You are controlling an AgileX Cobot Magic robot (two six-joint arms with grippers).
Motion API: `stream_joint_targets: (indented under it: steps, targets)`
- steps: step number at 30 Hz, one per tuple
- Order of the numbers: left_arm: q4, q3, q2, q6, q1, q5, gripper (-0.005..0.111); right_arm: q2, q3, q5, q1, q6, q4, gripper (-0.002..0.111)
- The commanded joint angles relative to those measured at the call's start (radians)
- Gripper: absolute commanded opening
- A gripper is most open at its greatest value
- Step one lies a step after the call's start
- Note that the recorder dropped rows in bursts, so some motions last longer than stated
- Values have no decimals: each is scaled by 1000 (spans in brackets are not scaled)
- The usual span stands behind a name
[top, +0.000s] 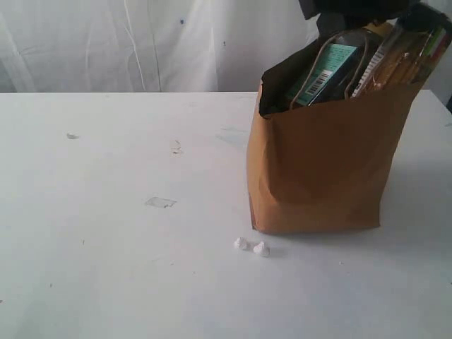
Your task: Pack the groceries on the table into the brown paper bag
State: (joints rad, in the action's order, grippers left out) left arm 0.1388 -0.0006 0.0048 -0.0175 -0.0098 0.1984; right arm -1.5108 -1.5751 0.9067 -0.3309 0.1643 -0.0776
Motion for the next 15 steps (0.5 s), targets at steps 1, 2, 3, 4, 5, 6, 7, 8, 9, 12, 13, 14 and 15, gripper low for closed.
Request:
stream_joint_targets:
  steps: [1,2,3,4,5,6,7,8,9,12,13,14,15]
  targets:
    - [2,1,-5,-5,-4,-3,0,70,-6,52,6,9,3,32]
    - [2,1,-5,-5,-4,-3,0,93,-6,54,6,9,3,30]
    - [2,1,-5,-5,-4,-3,0,112,-6,54,6,9,3,25]
    - [2,1,-5,-5,-4,-3,0,139,-6,54,6,9,3,19]
    - [2,1,-5,-5,-4,-3,0,165,-6,52,6,12,3,12]
    - [2,1,-5,-5,-4,-3,0,187,-6,50,6,12,3,7]
    - [2,1,-5,-5,-4,-3,0,215,-6,48,6,14,3,0]
    - [2,1,-5,-5,-4,-3,0,241,-6,45,6,14,3,0]
    - [2,1,-5,-5,-4,-3,0,266,-6,44,6,14,3,0]
    - [2,1,-5,-5,-4,-3,0,326,-6,74,3,14,3,0]
    - [2,1,-5,-5,-4,-3,0,344,-2,87,1,12,0,0]
    - [2,1,-5,-5,-4,-3,0,362,11,95,0,12,-11,0]
    - [2,1,-5,-5,-4,-3,0,381,35,95,0,12,-36,0]
